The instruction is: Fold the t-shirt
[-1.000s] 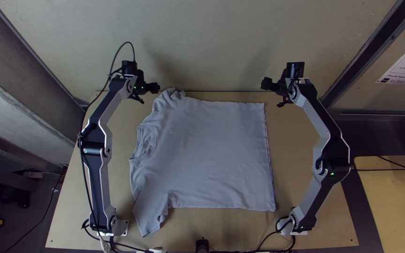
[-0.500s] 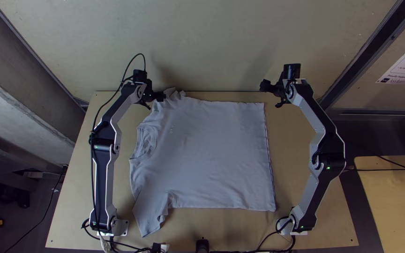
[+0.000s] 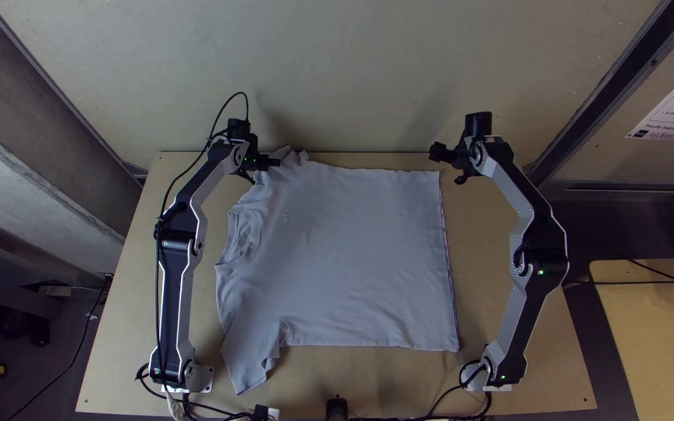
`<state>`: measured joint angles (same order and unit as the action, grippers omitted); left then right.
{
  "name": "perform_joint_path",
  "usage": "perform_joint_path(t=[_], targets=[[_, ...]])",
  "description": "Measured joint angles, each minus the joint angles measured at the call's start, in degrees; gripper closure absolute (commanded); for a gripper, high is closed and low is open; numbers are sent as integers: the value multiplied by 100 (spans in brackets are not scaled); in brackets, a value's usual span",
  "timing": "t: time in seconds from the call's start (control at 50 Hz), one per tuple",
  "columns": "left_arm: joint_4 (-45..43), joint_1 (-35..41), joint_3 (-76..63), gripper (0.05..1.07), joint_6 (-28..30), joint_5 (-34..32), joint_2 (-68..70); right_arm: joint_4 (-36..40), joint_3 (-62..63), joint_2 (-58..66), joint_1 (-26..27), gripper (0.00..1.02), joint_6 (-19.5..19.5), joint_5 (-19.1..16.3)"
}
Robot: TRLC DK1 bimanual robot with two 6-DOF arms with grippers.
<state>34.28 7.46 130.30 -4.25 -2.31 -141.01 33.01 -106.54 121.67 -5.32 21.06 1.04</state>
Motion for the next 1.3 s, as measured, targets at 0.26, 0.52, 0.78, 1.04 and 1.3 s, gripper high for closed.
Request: perform_joint_path(t=[0.26,0.52,0.78,1.04,1.3], targets=[[70,13,0,105,0,0,50,354,-546,660,76,9,42,-2],[144,85,2,105,0,0,223,894,-1379,1445,83,16,149,-44],[234,96,0,105,0,0,275,1639,-2433,2083,-7,60,295,-109],[251,96,2,105,0,2,275,1585,-2444,2116,-105,100,297,-107],[232,79,0,105,136,0,479,1377,-2444,2116,-105,100,295,-109]])
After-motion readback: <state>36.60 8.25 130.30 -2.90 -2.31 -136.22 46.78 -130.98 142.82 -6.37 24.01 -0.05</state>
